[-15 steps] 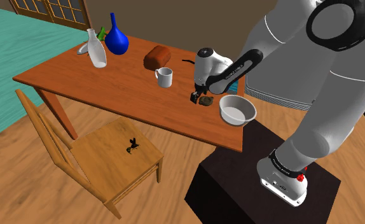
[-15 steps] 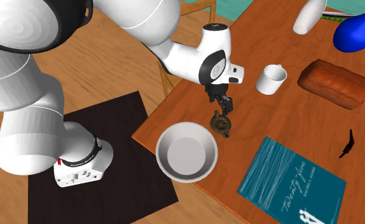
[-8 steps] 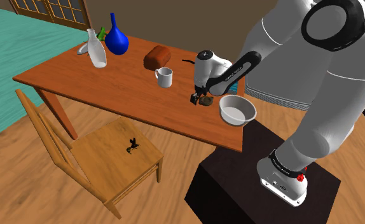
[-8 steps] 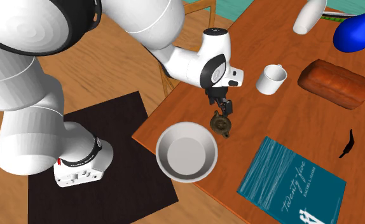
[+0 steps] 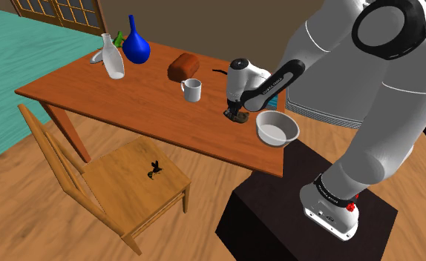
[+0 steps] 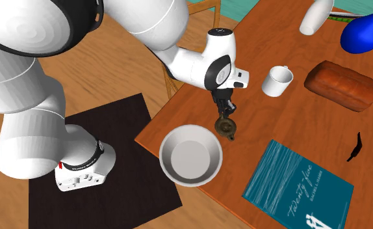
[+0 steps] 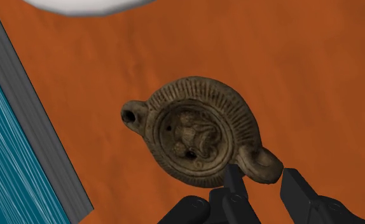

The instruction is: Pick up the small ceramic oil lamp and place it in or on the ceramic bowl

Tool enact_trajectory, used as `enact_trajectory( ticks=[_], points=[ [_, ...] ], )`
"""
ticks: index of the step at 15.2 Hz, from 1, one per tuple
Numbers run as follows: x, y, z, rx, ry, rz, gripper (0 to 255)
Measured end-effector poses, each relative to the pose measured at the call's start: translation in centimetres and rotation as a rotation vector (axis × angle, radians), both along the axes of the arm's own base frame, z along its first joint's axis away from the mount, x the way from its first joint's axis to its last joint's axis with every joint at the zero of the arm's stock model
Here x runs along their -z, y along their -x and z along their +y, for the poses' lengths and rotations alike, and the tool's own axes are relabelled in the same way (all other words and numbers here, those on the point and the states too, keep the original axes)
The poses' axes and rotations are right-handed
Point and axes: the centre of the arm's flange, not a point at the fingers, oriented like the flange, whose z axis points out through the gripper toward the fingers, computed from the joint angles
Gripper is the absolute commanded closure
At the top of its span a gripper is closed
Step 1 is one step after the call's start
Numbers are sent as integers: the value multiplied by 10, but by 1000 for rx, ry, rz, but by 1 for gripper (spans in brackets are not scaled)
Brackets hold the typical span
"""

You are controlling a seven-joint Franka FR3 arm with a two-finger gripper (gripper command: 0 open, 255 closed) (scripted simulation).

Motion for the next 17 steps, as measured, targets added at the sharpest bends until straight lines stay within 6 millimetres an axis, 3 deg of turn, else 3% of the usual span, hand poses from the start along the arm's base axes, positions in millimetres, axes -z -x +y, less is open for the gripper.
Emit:
enact_trajectory(
  ticks=[5, 17],
  points=[
    [-2, 1, 0, 0, 0, 1, 255],
    [-61, 1, 0, 1, 0, 2, 255]
  ],
)
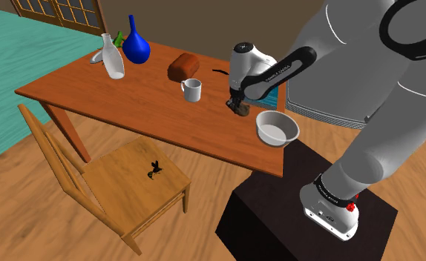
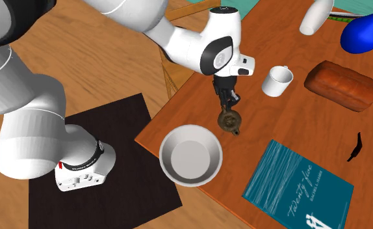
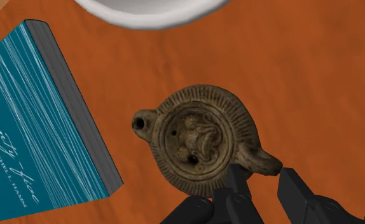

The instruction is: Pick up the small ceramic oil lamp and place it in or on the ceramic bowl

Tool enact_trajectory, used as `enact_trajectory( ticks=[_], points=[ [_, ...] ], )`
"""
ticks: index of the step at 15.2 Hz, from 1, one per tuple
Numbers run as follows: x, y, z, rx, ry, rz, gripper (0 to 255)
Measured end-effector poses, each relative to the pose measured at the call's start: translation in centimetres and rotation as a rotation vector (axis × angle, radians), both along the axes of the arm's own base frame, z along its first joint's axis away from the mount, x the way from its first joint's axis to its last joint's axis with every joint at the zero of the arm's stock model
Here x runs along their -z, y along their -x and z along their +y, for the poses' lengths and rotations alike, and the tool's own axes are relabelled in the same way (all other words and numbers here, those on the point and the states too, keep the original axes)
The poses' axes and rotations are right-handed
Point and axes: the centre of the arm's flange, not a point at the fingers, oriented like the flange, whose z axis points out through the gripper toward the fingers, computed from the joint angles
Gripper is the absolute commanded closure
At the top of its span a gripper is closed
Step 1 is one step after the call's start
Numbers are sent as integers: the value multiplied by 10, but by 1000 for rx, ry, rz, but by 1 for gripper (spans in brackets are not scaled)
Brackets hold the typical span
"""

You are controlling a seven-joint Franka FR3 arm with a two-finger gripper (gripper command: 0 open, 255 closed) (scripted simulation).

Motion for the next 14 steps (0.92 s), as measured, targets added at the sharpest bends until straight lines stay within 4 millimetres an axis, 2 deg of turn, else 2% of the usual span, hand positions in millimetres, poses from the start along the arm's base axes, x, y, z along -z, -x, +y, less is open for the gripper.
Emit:
enact_trajectory(
  ticks=[14],
  points=[
    [-75, 0, 0, 0, 0, 0, 255]
  ],
)
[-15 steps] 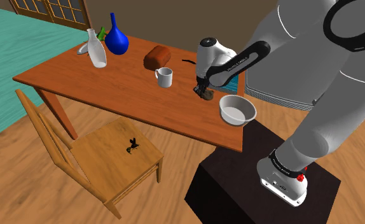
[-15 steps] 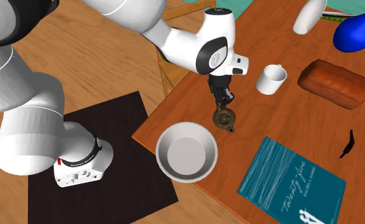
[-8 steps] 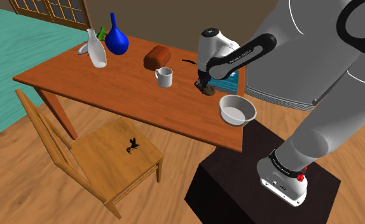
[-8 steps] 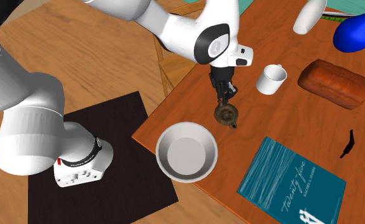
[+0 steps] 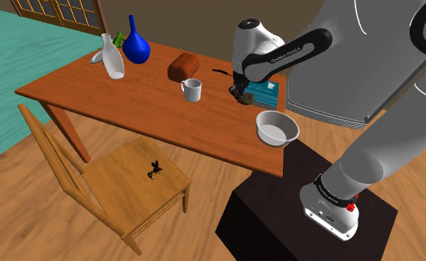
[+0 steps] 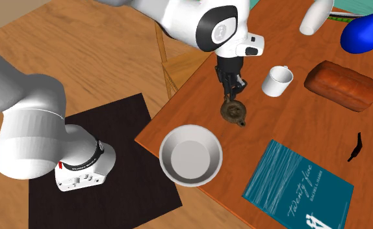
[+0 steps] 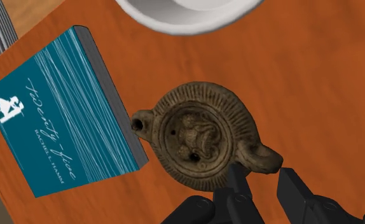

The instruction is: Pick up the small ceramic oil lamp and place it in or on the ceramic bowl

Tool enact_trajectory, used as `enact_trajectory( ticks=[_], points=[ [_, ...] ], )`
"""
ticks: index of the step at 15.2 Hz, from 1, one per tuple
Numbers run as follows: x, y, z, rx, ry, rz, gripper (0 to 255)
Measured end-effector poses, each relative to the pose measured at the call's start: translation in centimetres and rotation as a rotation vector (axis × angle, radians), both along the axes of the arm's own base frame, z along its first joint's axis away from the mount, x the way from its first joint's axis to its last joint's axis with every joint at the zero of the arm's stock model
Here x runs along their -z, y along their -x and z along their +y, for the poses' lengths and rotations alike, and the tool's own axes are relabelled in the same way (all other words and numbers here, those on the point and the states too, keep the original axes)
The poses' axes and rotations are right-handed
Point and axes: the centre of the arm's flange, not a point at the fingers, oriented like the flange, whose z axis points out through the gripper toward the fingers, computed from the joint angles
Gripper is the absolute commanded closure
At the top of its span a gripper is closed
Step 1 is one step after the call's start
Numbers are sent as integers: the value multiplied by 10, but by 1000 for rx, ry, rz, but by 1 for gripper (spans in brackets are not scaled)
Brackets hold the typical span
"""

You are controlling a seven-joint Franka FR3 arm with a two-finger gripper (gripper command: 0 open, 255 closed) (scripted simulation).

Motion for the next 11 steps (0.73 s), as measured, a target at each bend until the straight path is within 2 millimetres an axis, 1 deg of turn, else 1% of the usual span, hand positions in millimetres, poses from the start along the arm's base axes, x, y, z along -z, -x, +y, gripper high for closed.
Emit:
enact_trajectory(
  ticks=[3, 4, 6, 11],
  points=[
    [-12, 0, 0, 0, 0, 0, 255],
    [-15, 6, -1, 0, 0, 0, 255],
    [-20, 26, -7, 0, 0, 1, 255],
    [-29, 84, -30, 0, 0, 0, 255]
  ],
)
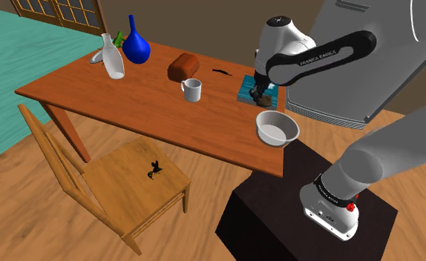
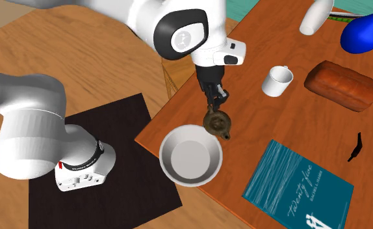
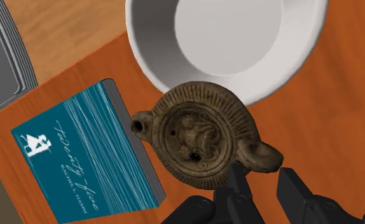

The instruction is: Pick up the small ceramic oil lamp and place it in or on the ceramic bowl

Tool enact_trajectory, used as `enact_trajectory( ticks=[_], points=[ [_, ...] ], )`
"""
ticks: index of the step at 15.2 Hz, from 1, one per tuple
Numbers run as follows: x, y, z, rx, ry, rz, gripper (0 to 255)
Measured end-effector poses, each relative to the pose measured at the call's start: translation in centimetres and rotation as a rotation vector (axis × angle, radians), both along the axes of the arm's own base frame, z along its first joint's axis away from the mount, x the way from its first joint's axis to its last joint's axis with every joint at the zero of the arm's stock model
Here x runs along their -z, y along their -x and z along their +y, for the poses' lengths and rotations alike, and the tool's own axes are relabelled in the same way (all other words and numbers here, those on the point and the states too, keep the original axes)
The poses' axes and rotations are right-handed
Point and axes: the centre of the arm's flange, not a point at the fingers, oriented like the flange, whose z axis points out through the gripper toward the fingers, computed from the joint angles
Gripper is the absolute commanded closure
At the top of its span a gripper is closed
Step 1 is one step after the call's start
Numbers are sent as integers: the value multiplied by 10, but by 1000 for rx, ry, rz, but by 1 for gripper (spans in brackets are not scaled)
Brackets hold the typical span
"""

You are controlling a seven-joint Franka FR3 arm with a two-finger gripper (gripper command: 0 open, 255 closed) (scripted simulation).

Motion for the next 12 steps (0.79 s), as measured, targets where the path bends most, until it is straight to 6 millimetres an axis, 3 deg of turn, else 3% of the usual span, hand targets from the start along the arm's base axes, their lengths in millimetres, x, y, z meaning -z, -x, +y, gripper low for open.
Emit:
enact_trajectory(
  ticks=[6, 8, 12],
  points=[
    [-14, 81, -25, 1, 0, 1, 255],
    [-6, 93, -29, 0, 0, 0, 255],
    [14, 97, -31, 0, 0, 1, 255]
  ],
)
